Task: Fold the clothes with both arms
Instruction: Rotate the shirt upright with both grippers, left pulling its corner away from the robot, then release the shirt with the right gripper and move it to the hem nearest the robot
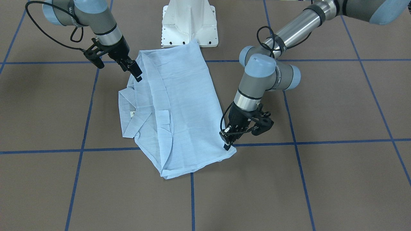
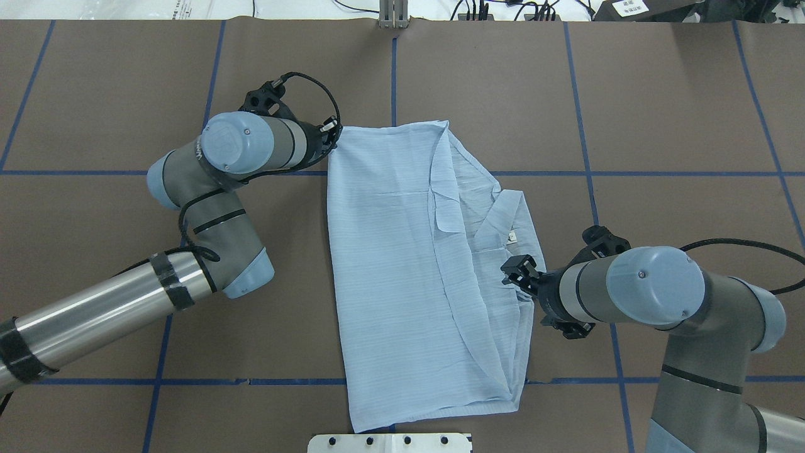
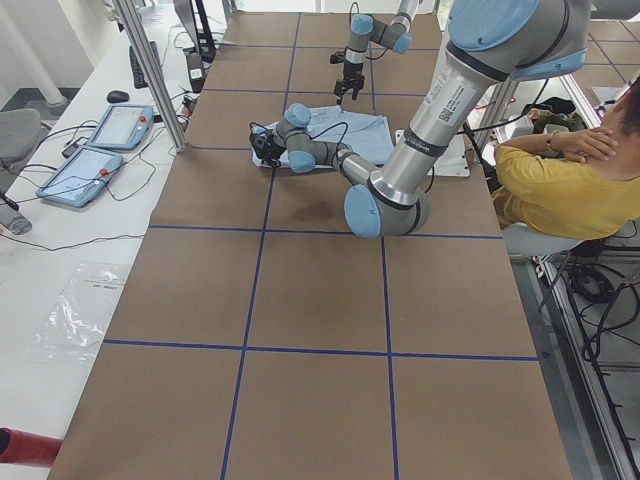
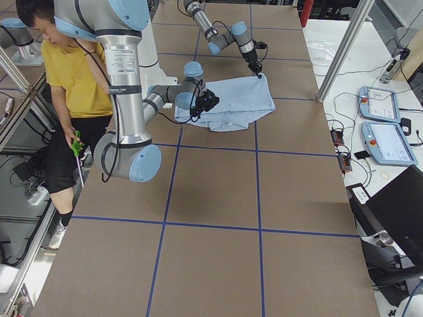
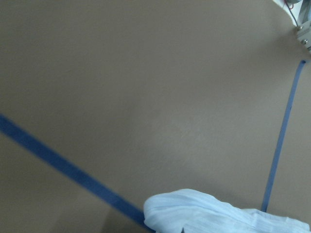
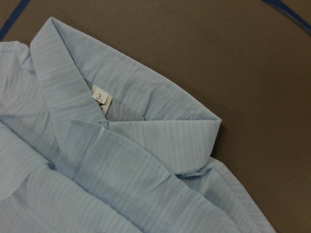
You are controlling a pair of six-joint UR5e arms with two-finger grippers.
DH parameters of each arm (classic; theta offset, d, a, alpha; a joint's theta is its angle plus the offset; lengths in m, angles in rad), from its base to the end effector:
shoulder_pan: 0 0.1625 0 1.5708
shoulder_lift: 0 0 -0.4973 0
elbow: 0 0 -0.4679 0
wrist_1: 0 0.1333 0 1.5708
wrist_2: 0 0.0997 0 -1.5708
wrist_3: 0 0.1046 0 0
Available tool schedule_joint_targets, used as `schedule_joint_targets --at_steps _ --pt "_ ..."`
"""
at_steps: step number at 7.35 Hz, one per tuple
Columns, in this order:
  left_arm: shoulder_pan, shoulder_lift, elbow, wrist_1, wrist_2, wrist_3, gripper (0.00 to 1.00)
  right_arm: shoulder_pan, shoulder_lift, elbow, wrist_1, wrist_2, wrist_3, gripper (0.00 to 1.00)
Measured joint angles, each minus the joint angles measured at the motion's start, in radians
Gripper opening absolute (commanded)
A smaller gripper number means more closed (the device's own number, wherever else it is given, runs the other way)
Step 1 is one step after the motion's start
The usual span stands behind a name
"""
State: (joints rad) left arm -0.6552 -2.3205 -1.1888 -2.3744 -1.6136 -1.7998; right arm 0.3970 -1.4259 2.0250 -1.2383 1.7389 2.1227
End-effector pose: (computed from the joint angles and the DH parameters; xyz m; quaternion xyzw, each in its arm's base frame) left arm 0.6435 -0.6570 0.3071 0.0994 0.5439 -0.3458 0.7581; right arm -0.5090 -0.3390 0.3722 -0.1094 -0.4404 0.3732 0.8092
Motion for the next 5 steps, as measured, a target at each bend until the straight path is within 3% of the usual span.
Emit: schedule_joint_targets --at_steps 1,2,3,4,5 --pt "-0.011 -0.058 0.089 -0.053 0.002 0.006 0.12 -0.001 0.012 -0.006 0.001 -0.013 -0.002 1.00" --pt "-0.016 -0.096 0.150 -0.094 0.004 0.016 0.43 -0.004 0.043 -0.022 -0.001 -0.044 -0.002 1.00" --pt "-0.018 -0.123 0.208 -0.139 0.007 0.036 0.87 -0.010 0.090 -0.052 -0.003 -0.074 -0.003 1.00" --pt "-0.021 -0.134 0.246 -0.172 0.009 0.066 1.00 -0.016 0.144 -0.088 -0.005 -0.090 -0.003 1.00" --pt "-0.027 -0.129 0.256 -0.187 0.010 0.100 1.00 -0.032 0.185 -0.117 -0.008 -0.101 -0.005 1.00"
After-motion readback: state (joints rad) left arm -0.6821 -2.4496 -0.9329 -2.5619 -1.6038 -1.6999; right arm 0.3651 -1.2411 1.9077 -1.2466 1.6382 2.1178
